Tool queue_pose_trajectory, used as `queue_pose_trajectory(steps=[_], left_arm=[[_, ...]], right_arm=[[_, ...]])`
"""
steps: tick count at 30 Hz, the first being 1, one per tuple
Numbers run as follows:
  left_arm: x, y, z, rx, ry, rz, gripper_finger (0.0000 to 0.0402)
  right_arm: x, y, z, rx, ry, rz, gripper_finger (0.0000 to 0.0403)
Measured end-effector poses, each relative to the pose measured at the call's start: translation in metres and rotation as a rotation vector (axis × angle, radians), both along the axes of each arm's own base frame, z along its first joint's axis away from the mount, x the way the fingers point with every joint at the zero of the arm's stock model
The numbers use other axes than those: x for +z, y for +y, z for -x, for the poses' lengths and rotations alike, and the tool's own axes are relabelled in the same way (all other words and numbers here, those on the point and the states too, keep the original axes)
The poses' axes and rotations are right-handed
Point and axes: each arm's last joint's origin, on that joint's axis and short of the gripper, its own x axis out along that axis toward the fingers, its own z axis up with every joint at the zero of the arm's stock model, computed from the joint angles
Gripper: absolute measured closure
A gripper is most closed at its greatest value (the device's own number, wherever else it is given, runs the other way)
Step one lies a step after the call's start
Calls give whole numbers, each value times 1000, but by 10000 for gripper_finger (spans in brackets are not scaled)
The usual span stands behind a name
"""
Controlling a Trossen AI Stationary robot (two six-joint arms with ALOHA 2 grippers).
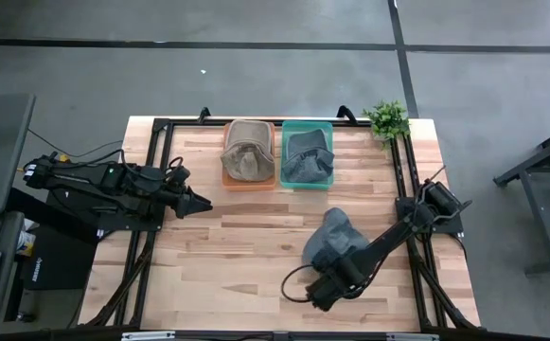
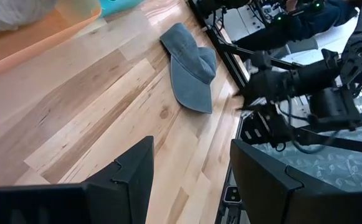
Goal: Pick & Place hat
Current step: Put the black cap into the blue bin
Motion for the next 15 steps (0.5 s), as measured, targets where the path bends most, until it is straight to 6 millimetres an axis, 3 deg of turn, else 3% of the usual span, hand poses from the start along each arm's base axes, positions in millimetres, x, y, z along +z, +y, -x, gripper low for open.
queue_pose_trajectory(steps=[4,9,15], left_arm=[[0,0,0,3,0,8,213],[0,0,0,10,2,23,213],[0,0,0,15,1,22,213]], right_arm=[[1,-10,8,-80,99,76,193],[3,-25,-1,-113,92,79,128],[-10,-55,-10,-147,135,67,101]])
